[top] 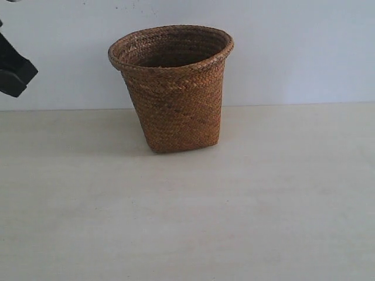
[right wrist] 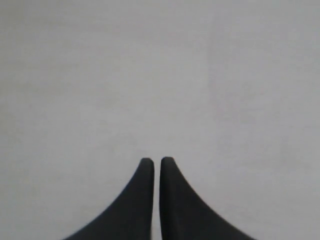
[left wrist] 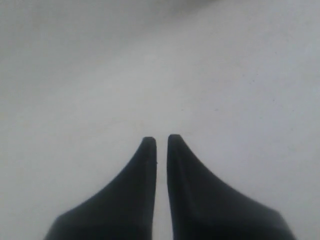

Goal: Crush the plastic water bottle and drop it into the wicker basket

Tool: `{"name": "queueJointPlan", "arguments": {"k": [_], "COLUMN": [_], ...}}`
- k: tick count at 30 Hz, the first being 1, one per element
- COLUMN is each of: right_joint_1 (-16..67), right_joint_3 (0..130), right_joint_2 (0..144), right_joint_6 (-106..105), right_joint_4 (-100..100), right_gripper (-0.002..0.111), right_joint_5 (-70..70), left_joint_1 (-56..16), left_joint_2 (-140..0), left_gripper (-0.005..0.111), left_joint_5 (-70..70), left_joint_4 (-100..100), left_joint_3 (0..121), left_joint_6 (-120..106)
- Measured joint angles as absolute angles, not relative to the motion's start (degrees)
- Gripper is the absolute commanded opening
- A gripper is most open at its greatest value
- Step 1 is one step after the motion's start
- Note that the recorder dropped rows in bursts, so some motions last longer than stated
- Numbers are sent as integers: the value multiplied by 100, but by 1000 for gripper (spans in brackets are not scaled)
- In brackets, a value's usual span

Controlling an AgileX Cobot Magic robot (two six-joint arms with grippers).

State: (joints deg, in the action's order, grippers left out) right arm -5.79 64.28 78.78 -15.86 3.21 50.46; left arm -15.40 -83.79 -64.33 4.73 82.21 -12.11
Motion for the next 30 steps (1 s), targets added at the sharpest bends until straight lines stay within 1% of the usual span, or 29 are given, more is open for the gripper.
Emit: {"name": "queueJointPlan", "arguments": {"k": [5, 10, 13, 20, 25, 30], "right_joint_1": [-585, -585, -585, -594, -594, -594], "right_joint_3": [5757, 4977, 4268, 3091, 2387, 2336], "right_joint_2": [6931, 6026, 5031, 3257, 2407, 1720], "right_joint_6": [-1281, -1237, -1223, -1180, -1180, -1309], "right_joint_4": [107, 69, 81, 386, 758, 842], "right_gripper": [0, 0, 0, 0, 0, 0], "right_joint_5": [3977, 3204, 2600, 1494, 1040, 1121], "left_joint_1": [-1540, -1540, -1540, -1540, -1540, -1540], "left_joint_2": [-7626, -6868, -5999, -4208, -3145, -2554], "left_gripper": [5, 5, 5, 5, 5, 5], "left_joint_5": [-5507, -4469, -3533, -2184, -1474, -1439], "left_joint_4": [971, 1152, 1152, 1176, 1176, 1176], "left_joint_3": [7395, 6427, 5368, 3743, 2757, 2368], "left_joint_6": [-599, -290, -108, 103, 650, 1127]}}
